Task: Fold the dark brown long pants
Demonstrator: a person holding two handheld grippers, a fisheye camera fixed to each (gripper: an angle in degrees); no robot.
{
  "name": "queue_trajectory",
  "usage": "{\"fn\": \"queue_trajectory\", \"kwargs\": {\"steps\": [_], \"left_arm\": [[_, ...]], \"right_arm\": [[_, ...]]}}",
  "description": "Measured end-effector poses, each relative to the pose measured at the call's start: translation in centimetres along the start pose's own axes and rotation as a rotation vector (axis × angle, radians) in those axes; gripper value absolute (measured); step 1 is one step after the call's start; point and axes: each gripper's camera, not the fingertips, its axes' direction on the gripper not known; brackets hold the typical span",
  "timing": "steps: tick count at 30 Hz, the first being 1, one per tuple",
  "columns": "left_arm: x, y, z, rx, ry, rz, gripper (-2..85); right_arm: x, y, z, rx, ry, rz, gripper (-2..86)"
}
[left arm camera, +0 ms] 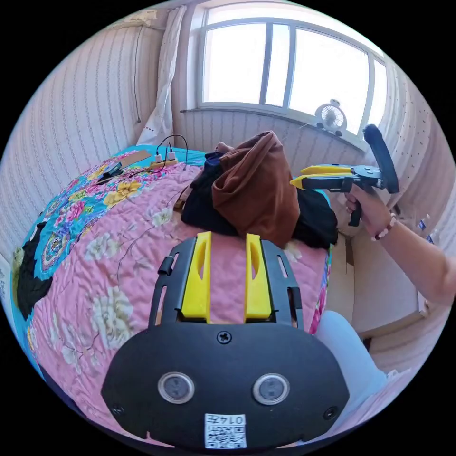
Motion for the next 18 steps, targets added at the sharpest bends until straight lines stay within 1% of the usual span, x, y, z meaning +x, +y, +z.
{"fn": "queue_trajectory", "kwargs": {"steps": [2, 7, 9, 12, 14, 16, 17, 18], "left_arm": [[1.0, -2.6, 2.1, 0.0, -0.005, 0.013, 11.3], [4.6, -8.9, 8.4, -0.077, -0.092, 0.166, 12.0], [5.1, -10.5, 10.2, -0.09, -0.108, 0.165, 12.1], [5.6, -12.6, 13.1, -0.142, -0.089, 0.106, 11.8], [6.3, -13.6, 14.6, -0.182, -0.097, 0.111, 10.1], [7.7, -14.3, 15.6, -0.249, -0.145, 0.2, 4.0], [8.0, -14.4, 15.5, -0.253, -0.154, 0.215, 3.3], [8.5, -14.5, 15.1, -0.254, -0.153, 0.23, 2.3]], "right_arm": [[1.9, -1.4, 0.8, 0.002, -0.011, 0.019, 18.3], [7.1, -3.8, 3.8, -0.032, -0.075, 0.097, 18.2], [8.8, -4.0, 4.9, -0.063, -0.102, 0.132, 17.5], [11.1, -3.9, 5.2, -0.059, -0.089, 0.182, 14.0], [12.3, -3.7, 5.3, -0.059, -0.092, 0.187, 12.6], [13.3, -3.6, 5.4, -0.075, -0.065, 0.152, 9.4], [13.5, -3.5, 5.5, -0.083, -0.075, 0.134, 8.4], [13.9, -3.4, 5.5, -0.113, -0.132, 0.093, 5.2]]}}
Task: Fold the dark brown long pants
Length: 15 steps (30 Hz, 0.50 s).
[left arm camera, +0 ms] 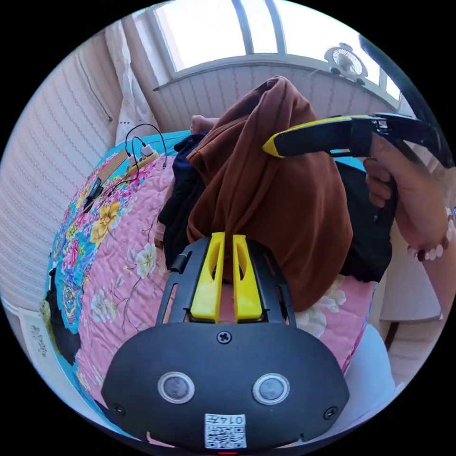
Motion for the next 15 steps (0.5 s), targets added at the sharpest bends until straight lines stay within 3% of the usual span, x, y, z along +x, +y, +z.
{"fn": "queue_trajectory", "kwargs": {"steps": [5, 9, 15], "left_arm": [[-0.1, 2.8, -4.7, 0.133, 0.07, -0.035, 0.5], [1.0, 7.8, -10.8, 0.287, 0.16, -0.062, 0.0], [-1.2, 16.0, -21.9, 0.474, 0.14, -0.145, -0.4]], "right_arm": [[1.0, 3.9, -2.4, 0.024, -0.052, -0.075, 1.3], [1.5, 7.0, -7.0, 0.144, -0.233, -0.03, 0.6], [-5.2, 4.5, -13.4, 0.245, -0.403, -0.202, 0.1]]}}
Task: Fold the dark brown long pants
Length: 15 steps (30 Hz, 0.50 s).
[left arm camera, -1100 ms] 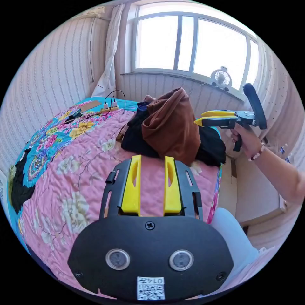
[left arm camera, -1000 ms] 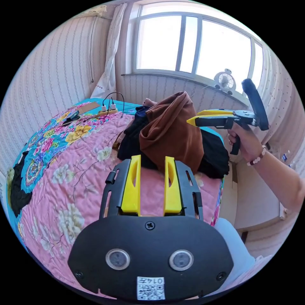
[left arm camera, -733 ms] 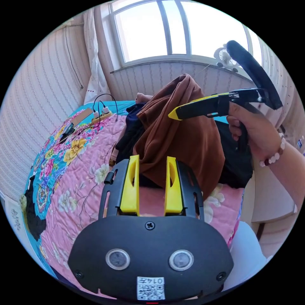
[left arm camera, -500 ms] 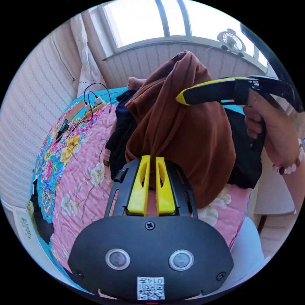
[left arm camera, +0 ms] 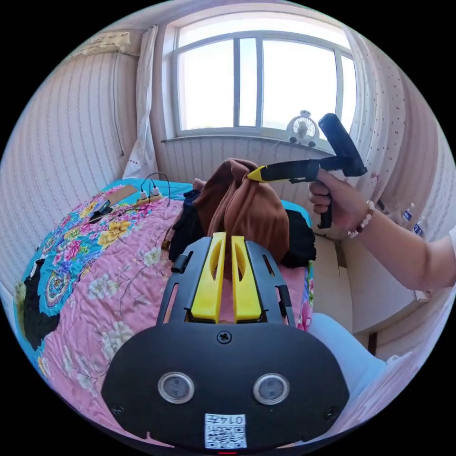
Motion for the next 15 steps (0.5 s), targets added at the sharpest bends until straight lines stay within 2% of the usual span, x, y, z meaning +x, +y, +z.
{"fn": "queue_trajectory", "kwargs": {"steps": [4, 7, 10, 13, 15], "left_arm": [[-2.9, -0.1, -13.3, 0.159, -0.133, -0.005, -0.7], [-2.3, 0.5, -22.1, 0.157, -0.284, 0.087, -0.8], [-0.7, 2.0, -29.4, 0.172, -0.469, 0.191, -0.9], [-1.7, 3.8, -34.6, 0.195, -0.502, 0.138, -0.9], [-2.1, 5.5, -35.8, 0.169, -0.454, 0.118, -0.9]], "right_arm": [[-7.2, -5.6, 2.5, 0.019, -0.211, -0.107, -0.1], [-13.6, -8.6, 4.6, 0.067, -0.463, -0.163, -0.3], [-20.0, -10.2, 5.4, 0.145, -0.551, -0.255, -0.3], [-23.4, -10.3, 7.7, 0.129, -0.65, -0.235, -0.4], [-24.3, -9.2, 9.8, 0.076, -0.681, -0.222, -0.4]]}}
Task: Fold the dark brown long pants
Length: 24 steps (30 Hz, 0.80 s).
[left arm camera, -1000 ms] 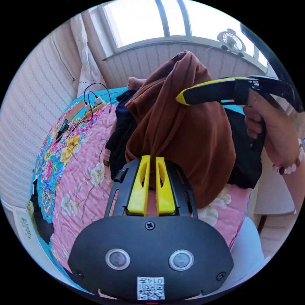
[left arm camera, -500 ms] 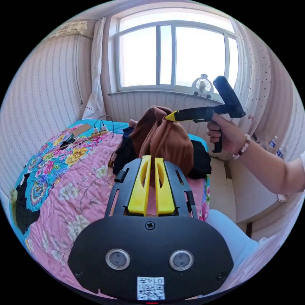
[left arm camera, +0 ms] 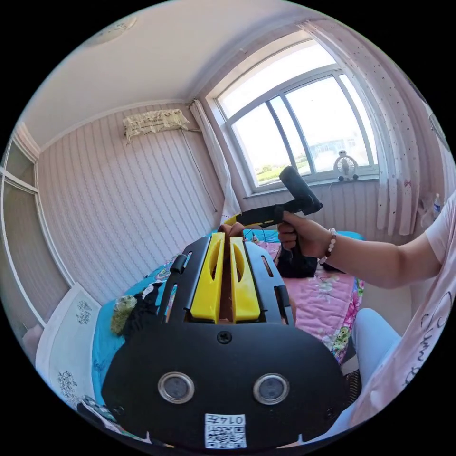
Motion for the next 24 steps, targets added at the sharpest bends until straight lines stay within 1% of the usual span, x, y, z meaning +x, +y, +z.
{"fn": "queue_trajectory", "kwargs": {"steps": [3, 5, 7, 8, 10, 12, 13, 17, 19, 21, 23, 24], "left_arm": [[1.9, 4.4, 0.6, -0.104, 0.018, 0.068, -0.8], [3.7, 8.1, 2.1, -0.179, 0.028, 0.059, -0.8], [6.3, 13.4, 4.8, -0.286, 0.157, -0.036, -0.6], [7.2, 14.7, 5.4, -0.305, 0.188, -0.042, -0.5], [10.7, 20.4, 7.9, -0.398, 0.303, -0.057, -0.1], [12.4, 24.1, 9.0, -0.504, 0.396, -0.064, 0.2], [12.7, 25.9, 8.6, -0.516, 0.425, -0.091, 0.3], [10.5, 28.5, 5.1, -0.477, 0.407, -0.168, 0.4], [7.5, 30.1, 2.3, -0.474, 0.4, -0.262, 0.5], [5.0, 31.6, 0.1, -0.49, 0.388, -0.333, 0.7], [2.4, 33.6, -2.3, -0.532, 0.294, -0.393, 1.0], [0.4, 35.3, -3.9, -0.571, 0.181, -0.448, 1.3]], "right_arm": [[2.2, 4.4, 3.0, -0.11, 0.015, 0.113, -0.4], [4.3, 8.4, 4.3, -0.192, 0.06, 0.219, -0.3], [6.8, 14.5, 5.0, -0.292, 0.152, 0.37, -0.3], [7.3, 16.1, 4.9, -0.311, 0.178, 0.412, -0.3], [8.9, 21.9, 4.6, -0.415, 0.315, 0.574, -0.3], [9.1, 24.9, 5.0, -0.508, 0.394, 0.636, -0.2], [8.6, 25.8, 5.3, -0.528, 0.438, 0.624, -0.2], [7.5, 25.2, 7.3, -0.565, 0.484, 0.575, -0.1], [7.0, 23.4, 9.3, -0.616, 0.55, 0.543, 0.0], [6.3, 21.9, 10.8, -0.618, 0.583, 0.504, 0.2], [5.3, 20.4, 12.2, -0.616, 0.638, 0.461, 1.0], [4.6, 19.7, 13.2, -0.621, 0.68, 0.432, 1.7]]}}
